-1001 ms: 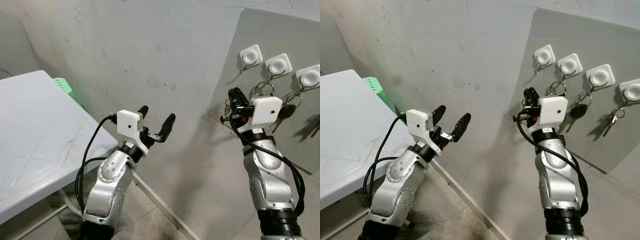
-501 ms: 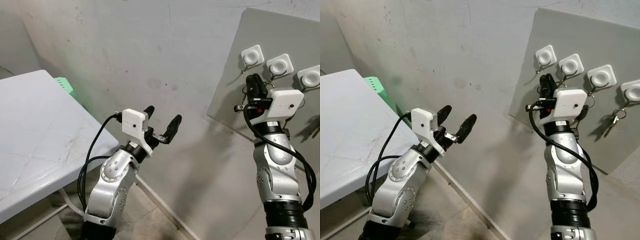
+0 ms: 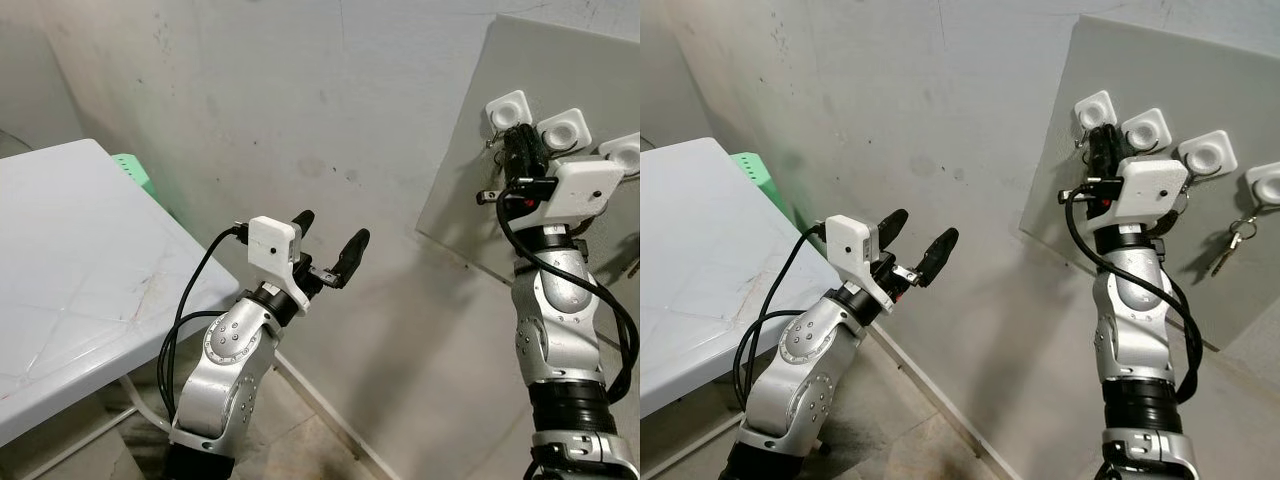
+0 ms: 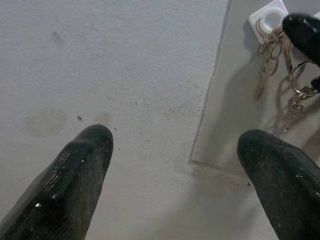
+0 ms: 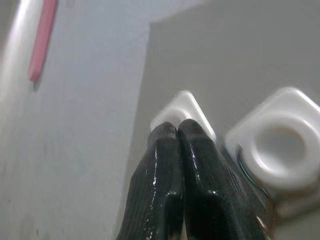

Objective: Hang keys on a hook

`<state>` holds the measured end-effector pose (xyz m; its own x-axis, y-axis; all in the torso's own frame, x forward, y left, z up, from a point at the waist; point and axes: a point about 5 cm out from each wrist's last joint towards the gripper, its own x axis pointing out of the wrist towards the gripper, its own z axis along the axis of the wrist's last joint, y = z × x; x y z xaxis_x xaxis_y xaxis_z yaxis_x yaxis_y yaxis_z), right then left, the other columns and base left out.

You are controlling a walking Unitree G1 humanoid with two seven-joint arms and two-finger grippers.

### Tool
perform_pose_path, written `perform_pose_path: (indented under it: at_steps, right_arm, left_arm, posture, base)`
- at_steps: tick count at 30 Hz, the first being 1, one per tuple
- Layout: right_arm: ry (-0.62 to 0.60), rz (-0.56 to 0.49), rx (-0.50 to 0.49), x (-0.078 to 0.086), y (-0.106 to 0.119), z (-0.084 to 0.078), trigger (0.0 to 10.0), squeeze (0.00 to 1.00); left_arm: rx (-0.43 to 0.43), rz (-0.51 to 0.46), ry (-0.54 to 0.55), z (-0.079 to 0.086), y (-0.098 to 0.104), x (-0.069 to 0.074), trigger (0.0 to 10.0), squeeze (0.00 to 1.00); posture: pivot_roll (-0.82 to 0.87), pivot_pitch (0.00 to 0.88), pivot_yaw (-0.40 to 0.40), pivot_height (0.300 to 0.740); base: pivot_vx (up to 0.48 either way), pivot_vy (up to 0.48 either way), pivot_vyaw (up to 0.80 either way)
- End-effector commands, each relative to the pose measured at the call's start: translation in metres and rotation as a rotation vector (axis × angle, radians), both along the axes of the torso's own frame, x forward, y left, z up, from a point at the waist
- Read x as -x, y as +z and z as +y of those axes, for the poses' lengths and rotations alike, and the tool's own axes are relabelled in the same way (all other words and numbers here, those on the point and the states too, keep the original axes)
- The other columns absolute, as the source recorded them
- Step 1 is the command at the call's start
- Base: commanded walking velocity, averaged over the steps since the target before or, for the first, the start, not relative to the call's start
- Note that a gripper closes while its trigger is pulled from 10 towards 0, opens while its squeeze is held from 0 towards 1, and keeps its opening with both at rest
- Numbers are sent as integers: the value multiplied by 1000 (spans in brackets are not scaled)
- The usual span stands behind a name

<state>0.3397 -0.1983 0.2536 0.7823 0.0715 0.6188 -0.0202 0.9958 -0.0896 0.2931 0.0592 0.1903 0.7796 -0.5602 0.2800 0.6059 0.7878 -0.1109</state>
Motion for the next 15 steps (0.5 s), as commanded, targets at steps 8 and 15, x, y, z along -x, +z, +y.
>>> perform_pose_path:
  at_steps: [8,15]
  right_arm:
    - [15,-39,-15,-8,12,3,10000,0]
    - [17,-45,-19,-11,14,4,10000,0]
  left_arm:
    - [15,-4,5,1,5,3,10000,0]
    - [22,1,14,2,5,3,10000,0]
  posture:
    - [18,22,-83,740]
    - [18,28,-85,740]
  base:
    - [0,0,0]
    - [0,0,0]
